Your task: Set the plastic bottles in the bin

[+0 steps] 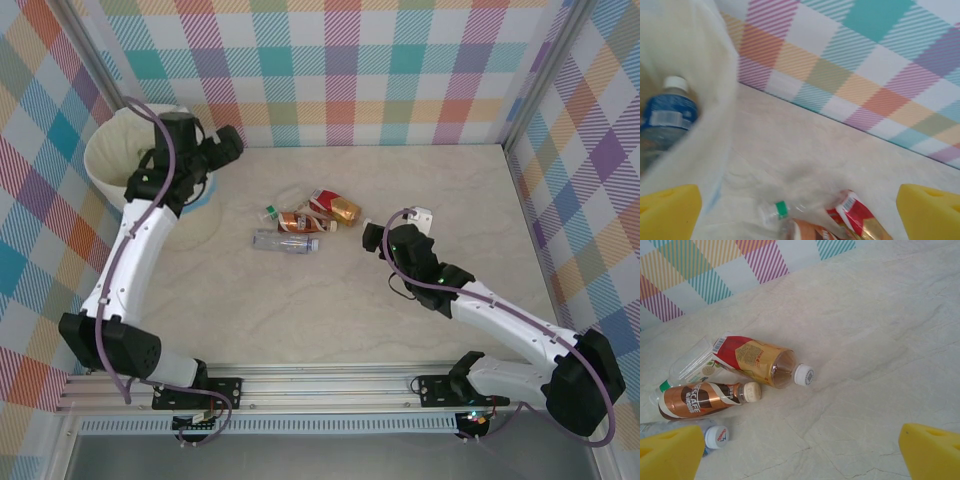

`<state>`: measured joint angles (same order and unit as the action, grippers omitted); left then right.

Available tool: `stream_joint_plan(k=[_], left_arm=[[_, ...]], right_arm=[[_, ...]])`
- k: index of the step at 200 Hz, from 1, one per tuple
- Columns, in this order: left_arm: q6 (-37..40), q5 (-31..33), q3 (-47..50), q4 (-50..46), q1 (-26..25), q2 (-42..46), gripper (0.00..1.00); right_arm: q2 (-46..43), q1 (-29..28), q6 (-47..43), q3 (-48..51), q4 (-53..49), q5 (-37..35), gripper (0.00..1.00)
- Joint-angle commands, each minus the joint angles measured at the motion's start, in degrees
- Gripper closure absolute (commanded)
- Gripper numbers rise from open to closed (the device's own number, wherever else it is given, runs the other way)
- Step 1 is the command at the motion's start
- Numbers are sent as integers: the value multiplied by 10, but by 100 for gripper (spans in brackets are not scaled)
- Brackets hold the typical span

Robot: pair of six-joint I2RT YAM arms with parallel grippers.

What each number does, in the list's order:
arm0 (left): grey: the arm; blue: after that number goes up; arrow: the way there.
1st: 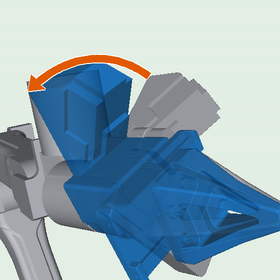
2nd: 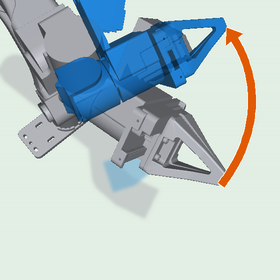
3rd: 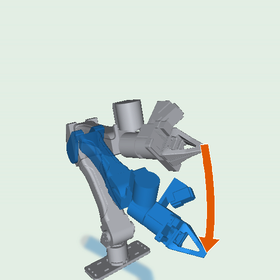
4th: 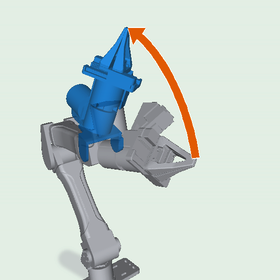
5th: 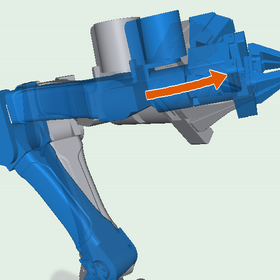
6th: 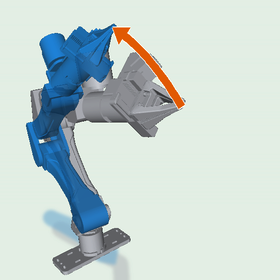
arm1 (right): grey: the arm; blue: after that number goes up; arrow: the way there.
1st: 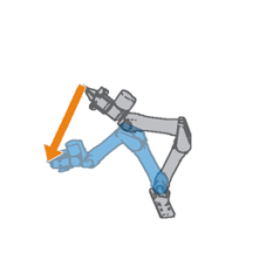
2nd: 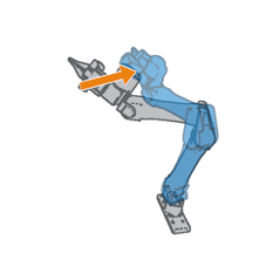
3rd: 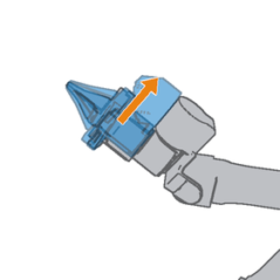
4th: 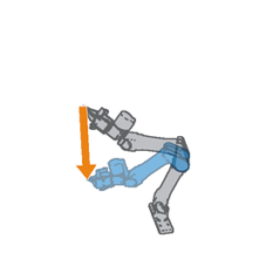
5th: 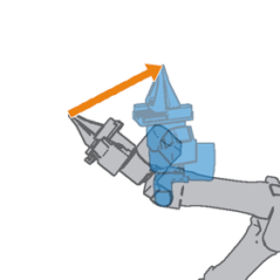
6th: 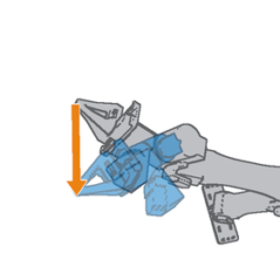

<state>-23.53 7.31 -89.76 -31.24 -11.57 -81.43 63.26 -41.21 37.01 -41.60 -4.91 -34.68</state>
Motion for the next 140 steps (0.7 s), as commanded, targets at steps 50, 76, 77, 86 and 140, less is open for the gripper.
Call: stream_joint_plan(k=[50,76,77,86,140], left_arm=[[-156,9,144,113,-120,16,0],[-252,2,196,114,-136,-4,0],[-257,1,198,114,-135,-5,0],[-293,-14,219,124,-136,-11,0],[-476,-39,325,148,-141,-28,0]], right_arm=[[15,3,3,-2,20,-8,0],[20,3,-1,-5,25,-5,0],[20,3,-1,-5,25,-5,0],[19,3,-5,-6,26,-3,0],[16,3,-27,1,30,3,0]])
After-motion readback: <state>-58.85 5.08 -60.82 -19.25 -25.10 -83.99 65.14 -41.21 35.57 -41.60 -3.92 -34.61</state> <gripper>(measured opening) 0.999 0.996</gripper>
